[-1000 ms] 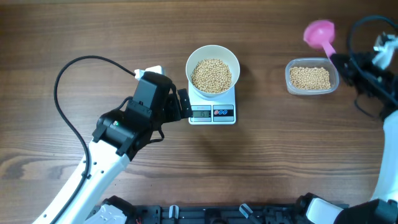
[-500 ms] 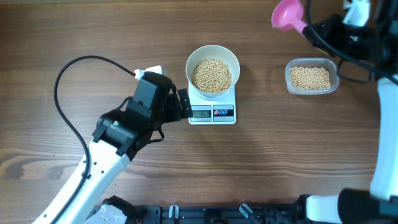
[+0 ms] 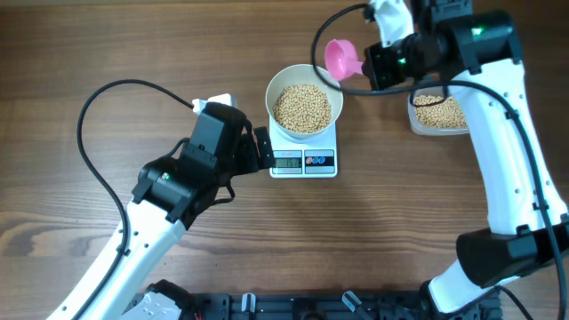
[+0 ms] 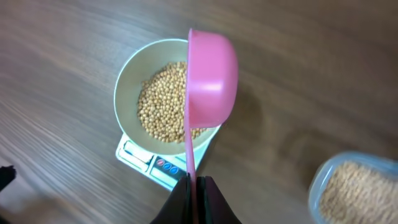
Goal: Scoop item into bowl and weigh 150g on scale
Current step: 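Carry the pink scoop left over the white bowl with the right gripper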
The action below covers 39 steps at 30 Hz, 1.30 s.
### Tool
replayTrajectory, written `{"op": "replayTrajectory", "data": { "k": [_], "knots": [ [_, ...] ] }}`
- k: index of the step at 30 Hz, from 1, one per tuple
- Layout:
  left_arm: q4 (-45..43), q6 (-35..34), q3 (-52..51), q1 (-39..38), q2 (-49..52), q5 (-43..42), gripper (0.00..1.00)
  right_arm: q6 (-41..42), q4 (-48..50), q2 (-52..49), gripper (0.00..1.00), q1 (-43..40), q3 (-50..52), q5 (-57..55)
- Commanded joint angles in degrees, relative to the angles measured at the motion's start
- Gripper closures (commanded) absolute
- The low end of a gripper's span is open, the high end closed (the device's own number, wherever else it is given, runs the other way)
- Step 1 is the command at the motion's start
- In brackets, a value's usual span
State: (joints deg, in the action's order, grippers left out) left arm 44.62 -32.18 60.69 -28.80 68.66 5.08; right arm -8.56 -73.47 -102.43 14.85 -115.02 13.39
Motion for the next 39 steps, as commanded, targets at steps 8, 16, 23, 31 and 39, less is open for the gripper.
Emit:
{"op": "replayTrajectory", "data": {
  "k": [8,16,23,31,39],
  "knots": [
    [-0.13,0.48,0.07,0.26,-0.42,0.57,0.0,-12.39,1.51,-6.36,0.96,2.1,0.37,5.92],
    [-0.13,0.48,0.07,0.26,-0.42,0.57,0.0,-12.44,1.68,-11.69,0.96,6.34,0.37,0.35],
    [-0.13,0.46,0.07,0.26,-0.42,0.57,0.0,-10.32,6.75,-13.62,0.96,8.24,0.39,-9.86],
    [-0.13,0.48,0.07,0.26,-0.42,0.57,0.0,-10.56,6.73,-13.62,0.96,8.24,0.39,-10.64],
    [-0.13,0.46,0.07,0.26,-0.42,0.57,0.0,-10.34,7.1,-13.64,0.96,8.46,1.03,-10.64]
  ]
}}
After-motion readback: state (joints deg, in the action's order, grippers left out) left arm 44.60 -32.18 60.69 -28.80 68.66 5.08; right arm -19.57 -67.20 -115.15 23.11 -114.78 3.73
